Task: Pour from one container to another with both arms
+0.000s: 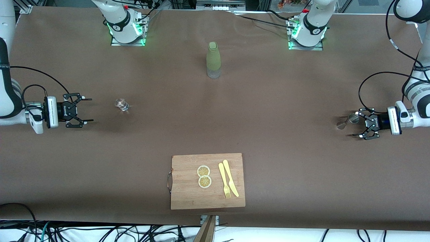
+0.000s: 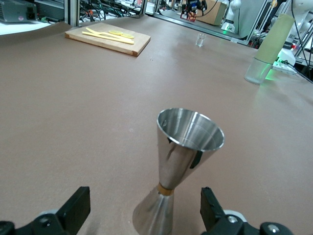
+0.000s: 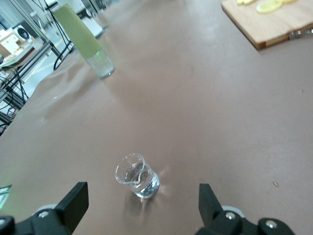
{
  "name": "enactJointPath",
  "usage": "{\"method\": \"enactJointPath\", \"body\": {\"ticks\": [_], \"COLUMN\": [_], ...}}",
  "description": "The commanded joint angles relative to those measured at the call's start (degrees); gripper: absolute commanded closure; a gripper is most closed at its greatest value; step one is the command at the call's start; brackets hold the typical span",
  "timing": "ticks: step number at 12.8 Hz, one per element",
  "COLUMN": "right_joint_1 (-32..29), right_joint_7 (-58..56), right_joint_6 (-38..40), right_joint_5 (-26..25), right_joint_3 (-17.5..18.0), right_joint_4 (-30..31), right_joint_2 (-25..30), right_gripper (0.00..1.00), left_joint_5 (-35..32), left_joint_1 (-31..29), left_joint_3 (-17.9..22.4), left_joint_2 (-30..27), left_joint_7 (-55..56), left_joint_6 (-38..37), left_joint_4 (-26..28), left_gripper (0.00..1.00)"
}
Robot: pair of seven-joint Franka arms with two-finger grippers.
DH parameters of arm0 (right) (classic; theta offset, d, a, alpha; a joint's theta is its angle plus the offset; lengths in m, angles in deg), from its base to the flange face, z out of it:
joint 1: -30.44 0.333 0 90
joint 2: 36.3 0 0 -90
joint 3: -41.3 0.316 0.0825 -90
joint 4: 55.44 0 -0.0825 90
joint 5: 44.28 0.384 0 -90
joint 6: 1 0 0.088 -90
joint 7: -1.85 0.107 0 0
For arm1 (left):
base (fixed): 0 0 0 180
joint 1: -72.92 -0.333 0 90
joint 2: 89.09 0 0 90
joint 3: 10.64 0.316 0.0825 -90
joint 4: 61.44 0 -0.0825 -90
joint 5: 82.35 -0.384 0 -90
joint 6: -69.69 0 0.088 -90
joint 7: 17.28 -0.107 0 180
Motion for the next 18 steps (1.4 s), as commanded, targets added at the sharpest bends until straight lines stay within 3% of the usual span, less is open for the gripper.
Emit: {"method": "enactJointPath", "body": {"ticks": [1, 3, 6, 13, 15, 18], "right_joint_1": [-3.7, -5.0, -5.9, -3.6, -2.3, -0.4], "right_joint_7": [-9.0, -16.2, -27.2, -36.2, -36.6, -36.5], "right_joint_6": [-4.6, -7.6, -9.4, -10.5, -10.7, -12.0], "right_joint_5": [5.8, 10.6, 14.2, 18.8, 20.0, 21.5], "right_joint_3": [0.6, 0.6, 0.6, 0.9, 0.8, 0.9], "right_joint_4": [10.4, 17.5, 21.8, 21.9, 21.8, 21.6], "right_joint_2": [3.2, 4.8, 4.8, -0.9, -1.8, -2.3], "right_gripper": [0.00, 0.00, 0.00, 0.00, 0.00, 0.00], "left_joint_5": [3.3, 4.4, 5.1, 5.5, 7.0, 7.2], "left_joint_1": [0.2, 0.2, 0.1, 0.1, 0.0, -0.2], "left_joint_3": [0.2, -0.5, -0.6, -0.6, -0.6, -0.6], "left_joint_2": [0.0, 0.0, 0.5, 1.5, 1.4, 1.4], "left_joint_7": [-2.3, -2.4, -6.0, -8.9, -9.0, -9.0], "left_joint_6": [-1.2, -1.2, -1.1, -1.1, -1.3, -1.3], "left_joint_4": [0.2, 0.7, 1.3, 2.3, 3.2, 3.6], "left_gripper": [0.01, 0.01, 0.02, 0.07, 0.15, 0.35]}}
